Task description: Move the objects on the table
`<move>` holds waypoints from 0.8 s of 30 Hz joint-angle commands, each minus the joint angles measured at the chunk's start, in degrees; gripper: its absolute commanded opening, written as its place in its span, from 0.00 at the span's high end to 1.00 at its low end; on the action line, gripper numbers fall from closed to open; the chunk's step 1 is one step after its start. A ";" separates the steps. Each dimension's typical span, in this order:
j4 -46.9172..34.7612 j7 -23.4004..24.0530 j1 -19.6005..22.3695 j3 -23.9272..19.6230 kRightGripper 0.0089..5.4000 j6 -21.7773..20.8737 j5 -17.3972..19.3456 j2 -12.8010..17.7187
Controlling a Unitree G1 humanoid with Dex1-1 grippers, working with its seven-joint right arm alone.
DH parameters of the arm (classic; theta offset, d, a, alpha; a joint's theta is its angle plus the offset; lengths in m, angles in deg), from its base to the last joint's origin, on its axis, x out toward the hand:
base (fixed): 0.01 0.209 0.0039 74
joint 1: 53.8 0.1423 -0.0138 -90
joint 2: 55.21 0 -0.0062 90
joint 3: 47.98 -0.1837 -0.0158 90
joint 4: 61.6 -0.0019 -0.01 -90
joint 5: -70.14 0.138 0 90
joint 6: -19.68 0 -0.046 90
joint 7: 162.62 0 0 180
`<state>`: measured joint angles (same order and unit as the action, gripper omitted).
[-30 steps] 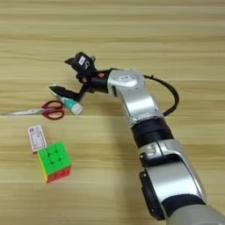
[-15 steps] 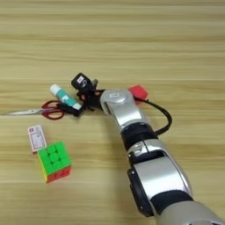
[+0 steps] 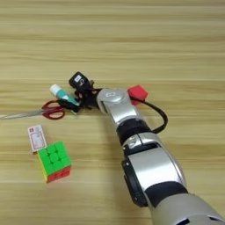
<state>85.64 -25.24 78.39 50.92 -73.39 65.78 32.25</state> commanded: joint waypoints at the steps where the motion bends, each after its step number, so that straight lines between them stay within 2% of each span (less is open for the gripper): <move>1: -1.47 1.61 4.70 -0.68 0.36 -1.13 -0.51 0.96; 17: -1.68 1.83 5.06 -0.80 0.66 -2.21 -1.27 1.16; 24: -1.66 1.88 5.64 -1.10 0.69 -2.36 -1.18 1.42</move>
<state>86.16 -24.71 78.56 50.76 -74.56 64.67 32.23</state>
